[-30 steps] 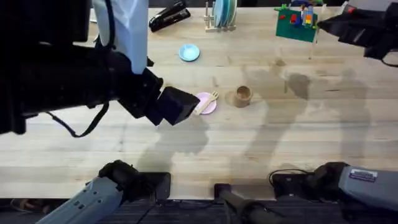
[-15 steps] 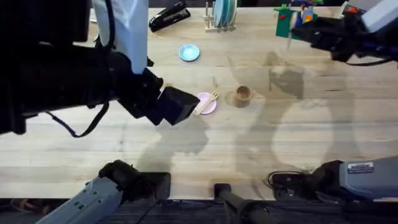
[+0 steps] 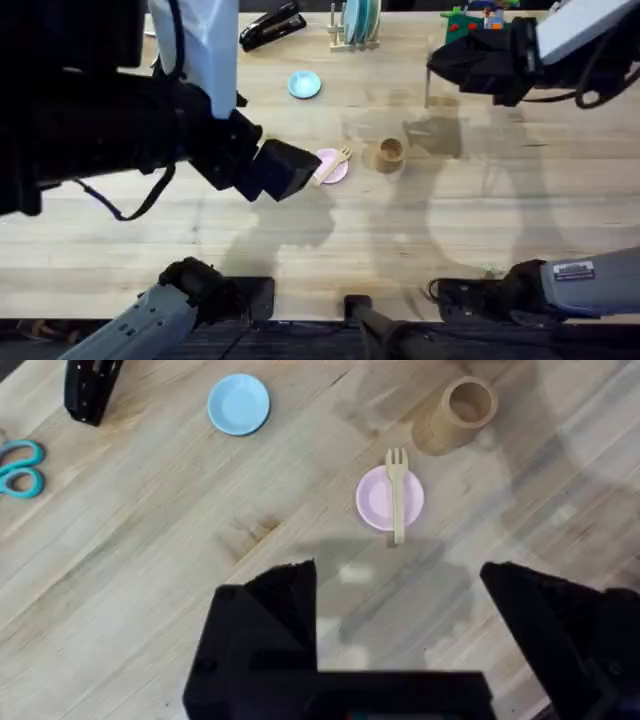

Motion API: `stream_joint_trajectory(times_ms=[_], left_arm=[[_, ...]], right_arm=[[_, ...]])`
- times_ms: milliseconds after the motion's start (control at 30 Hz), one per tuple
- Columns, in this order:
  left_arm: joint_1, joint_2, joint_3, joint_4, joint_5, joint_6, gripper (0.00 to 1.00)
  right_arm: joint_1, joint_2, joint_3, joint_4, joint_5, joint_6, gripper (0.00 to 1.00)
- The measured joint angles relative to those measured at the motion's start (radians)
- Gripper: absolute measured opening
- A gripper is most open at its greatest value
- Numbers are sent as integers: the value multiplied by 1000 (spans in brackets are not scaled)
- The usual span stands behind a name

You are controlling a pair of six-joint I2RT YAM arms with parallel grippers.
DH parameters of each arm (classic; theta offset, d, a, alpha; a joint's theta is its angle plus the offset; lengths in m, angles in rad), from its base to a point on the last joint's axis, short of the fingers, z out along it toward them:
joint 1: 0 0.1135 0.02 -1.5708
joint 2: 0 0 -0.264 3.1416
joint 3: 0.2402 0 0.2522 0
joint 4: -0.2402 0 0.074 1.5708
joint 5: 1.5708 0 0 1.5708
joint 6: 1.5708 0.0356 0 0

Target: Pick up a utensil and set it on the pink plate, then put the other utensil in the container.

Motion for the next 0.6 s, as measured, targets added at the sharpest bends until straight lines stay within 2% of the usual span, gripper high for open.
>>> stream_joint_trajectory(times_ms=[233, 600], left_arm=[[0, 0, 0, 0, 0, 0, 992], [0, 0, 0, 0, 0, 0, 993]], right_arm=[[79, 25, 0, -104, -12, -155, 31], [136, 108, -60, -100, -4, -380, 31]])
